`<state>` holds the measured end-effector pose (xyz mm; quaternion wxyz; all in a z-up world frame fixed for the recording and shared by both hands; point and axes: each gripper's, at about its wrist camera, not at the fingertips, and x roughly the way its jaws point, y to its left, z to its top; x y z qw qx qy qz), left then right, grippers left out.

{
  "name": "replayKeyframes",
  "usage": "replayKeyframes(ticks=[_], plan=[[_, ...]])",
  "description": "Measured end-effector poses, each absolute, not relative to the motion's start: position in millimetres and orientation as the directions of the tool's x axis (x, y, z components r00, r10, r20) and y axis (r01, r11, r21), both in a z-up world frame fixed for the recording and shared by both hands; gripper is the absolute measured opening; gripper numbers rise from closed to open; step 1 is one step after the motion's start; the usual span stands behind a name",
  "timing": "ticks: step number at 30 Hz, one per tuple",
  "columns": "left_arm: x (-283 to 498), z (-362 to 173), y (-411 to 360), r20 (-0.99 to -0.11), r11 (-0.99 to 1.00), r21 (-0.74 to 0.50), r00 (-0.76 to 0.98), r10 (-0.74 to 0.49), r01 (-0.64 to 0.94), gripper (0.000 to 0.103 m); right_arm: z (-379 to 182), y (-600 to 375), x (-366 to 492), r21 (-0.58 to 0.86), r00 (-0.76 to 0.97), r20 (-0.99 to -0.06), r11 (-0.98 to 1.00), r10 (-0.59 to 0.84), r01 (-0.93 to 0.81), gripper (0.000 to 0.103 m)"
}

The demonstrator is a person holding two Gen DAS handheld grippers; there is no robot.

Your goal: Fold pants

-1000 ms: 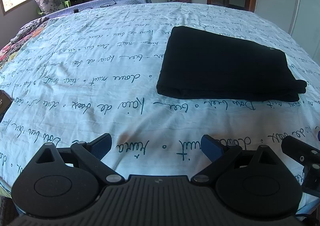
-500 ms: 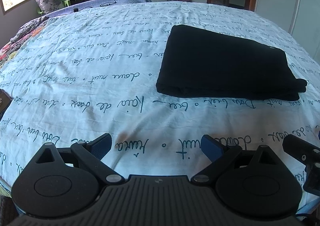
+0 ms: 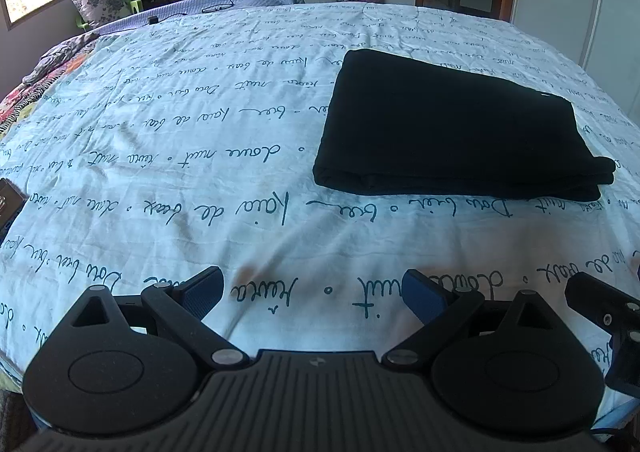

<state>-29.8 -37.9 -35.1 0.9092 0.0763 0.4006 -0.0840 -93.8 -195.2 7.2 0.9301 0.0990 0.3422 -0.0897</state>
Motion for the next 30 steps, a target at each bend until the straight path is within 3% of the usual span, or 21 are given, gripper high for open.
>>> replayKeyframes(ticks=[30], plan=[[-33.9,-30.2,-35.3,-0.734,0.976,0.078,0.674,-0.083,0.205,0.097,14.0,-186.5,-101.0,0.091,0.775,-0.625,0.978,-0.091,0.188,0.102]])
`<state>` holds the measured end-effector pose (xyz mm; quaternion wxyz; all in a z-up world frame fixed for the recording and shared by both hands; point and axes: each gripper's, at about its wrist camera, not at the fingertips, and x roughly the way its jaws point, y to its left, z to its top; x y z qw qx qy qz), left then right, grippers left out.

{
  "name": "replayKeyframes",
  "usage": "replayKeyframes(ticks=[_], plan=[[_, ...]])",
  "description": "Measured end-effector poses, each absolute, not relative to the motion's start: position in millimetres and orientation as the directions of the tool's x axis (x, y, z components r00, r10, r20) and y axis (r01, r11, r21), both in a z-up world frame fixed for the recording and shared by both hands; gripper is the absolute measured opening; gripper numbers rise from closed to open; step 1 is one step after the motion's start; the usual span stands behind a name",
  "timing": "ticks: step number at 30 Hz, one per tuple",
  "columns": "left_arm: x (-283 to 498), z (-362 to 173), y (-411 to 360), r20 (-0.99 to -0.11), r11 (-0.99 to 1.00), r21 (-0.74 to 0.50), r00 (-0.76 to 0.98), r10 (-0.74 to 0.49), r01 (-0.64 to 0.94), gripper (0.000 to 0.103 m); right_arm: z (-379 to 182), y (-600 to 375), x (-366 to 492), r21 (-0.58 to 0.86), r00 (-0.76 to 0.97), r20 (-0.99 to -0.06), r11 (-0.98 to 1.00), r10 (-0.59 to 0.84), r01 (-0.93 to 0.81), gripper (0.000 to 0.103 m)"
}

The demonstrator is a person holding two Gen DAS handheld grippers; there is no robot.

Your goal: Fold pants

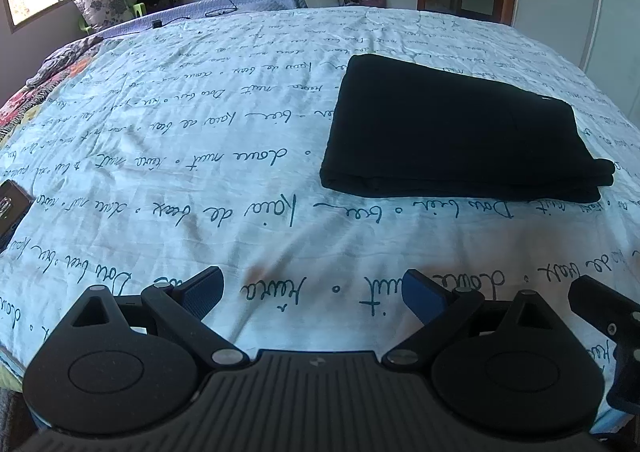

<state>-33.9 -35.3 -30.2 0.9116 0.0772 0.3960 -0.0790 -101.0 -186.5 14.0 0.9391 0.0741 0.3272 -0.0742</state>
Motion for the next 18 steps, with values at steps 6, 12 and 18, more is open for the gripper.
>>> replayKeyframes(ticks=[6,12,18], plan=[[-33.9,-30.2,-32.8,-0.736,0.976,0.075,0.672,-0.085,0.205,0.097,12.4,-178.3,-98.9,0.015,0.767,-0.625,0.98,-0.146,0.199,0.102],[-37.9,-29.9,-32.8,-0.735,0.972,0.077,0.671,-0.096,0.223,0.097,14.4,-177.9,-99.5,0.024,0.768,-0.623,0.978,-0.147,0.207,0.102],[-43.6,-30.6,-38.3,-0.734,0.962,0.087,0.67,-0.113,0.257,0.097,13.5,-176.3,-107.6,0.003,0.764,-0.625,0.978,-0.161,0.209,0.102]])
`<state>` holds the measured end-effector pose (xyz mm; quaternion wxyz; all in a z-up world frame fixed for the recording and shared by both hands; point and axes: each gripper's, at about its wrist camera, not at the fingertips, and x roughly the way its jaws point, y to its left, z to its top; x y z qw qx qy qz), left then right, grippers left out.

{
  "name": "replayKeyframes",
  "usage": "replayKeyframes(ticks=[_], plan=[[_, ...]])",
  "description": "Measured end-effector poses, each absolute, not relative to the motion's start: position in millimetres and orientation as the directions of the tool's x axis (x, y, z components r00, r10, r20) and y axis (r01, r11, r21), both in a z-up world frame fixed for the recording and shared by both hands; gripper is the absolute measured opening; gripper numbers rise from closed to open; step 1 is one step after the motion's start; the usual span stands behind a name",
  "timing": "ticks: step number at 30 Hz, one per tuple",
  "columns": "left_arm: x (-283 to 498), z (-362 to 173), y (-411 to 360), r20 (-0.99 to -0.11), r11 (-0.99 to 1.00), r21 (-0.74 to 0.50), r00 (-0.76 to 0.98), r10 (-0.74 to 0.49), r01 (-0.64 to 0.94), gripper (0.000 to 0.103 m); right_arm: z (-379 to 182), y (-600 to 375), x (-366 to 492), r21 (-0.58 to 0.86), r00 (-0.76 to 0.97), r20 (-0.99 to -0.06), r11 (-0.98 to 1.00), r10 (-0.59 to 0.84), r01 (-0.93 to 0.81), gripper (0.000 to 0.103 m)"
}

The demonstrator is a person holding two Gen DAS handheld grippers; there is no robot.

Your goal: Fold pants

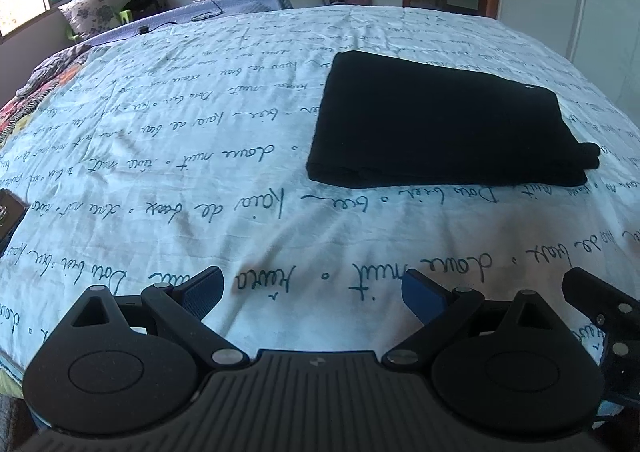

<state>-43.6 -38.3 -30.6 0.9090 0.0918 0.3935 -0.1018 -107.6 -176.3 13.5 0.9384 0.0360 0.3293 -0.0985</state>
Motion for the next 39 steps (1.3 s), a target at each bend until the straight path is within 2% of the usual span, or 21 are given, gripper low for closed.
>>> replayKeyframes(ticks=[10,39], plan=[[-49.9,-30.3,-52.8,-0.733,0.951,0.092,0.666,-0.135,0.294,0.097,11.6,-196.1,-118.8,0.007,0.748,-0.631,0.962,-0.207,0.272,0.102],[-57.0,-31.2,-66.7,-0.734,0.944,0.104,0.665,-0.14,0.314,0.097,8.4,-202.4,-124.6,0.029,0.753,-0.628,0.961,-0.197,0.276,0.102]])
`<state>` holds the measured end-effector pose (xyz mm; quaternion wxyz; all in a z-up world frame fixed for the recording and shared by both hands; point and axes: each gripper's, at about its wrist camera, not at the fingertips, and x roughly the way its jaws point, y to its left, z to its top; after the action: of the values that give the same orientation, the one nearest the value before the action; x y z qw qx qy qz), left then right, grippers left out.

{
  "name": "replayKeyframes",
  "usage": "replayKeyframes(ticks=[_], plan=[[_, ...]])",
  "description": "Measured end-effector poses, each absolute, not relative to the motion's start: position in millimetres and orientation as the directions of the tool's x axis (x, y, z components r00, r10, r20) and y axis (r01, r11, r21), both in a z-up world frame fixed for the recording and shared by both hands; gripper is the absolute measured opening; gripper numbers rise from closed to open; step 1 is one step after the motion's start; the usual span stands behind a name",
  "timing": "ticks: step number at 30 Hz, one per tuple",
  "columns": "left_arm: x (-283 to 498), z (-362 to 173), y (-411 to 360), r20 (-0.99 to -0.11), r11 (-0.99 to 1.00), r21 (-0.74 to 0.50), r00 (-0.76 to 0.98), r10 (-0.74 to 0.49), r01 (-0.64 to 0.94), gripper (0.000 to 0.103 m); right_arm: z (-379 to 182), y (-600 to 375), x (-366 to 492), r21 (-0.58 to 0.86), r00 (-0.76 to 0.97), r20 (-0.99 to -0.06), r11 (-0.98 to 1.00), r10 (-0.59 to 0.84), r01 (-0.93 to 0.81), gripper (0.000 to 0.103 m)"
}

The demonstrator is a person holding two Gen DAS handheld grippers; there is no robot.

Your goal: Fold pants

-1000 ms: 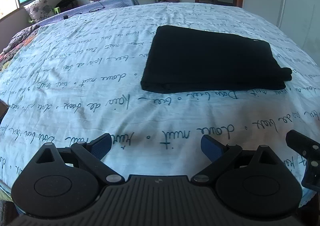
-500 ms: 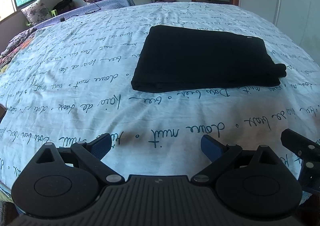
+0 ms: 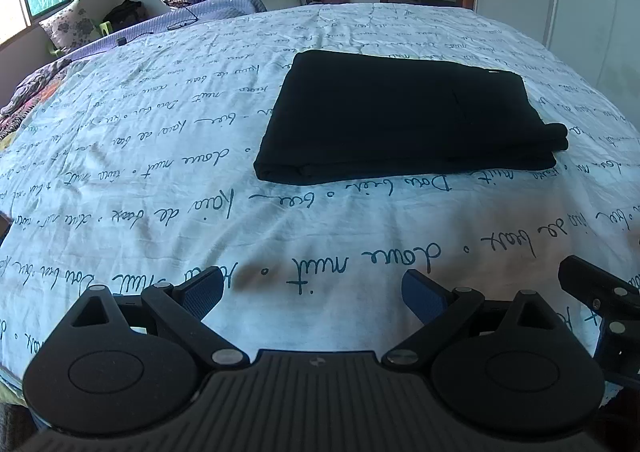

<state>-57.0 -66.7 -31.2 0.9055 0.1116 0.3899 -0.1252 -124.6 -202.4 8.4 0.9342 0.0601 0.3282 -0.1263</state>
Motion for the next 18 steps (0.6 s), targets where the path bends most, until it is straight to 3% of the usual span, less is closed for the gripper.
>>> replayKeyframes(ticks=[18], plan=[[-54.2,-32.1,-62.4,-0.737,0.949,0.099,0.663,-0.131,0.298,0.097,7.9,-198.1,-123.9,0.036,0.758,-0.629,0.967,-0.173,0.251,0.102]])
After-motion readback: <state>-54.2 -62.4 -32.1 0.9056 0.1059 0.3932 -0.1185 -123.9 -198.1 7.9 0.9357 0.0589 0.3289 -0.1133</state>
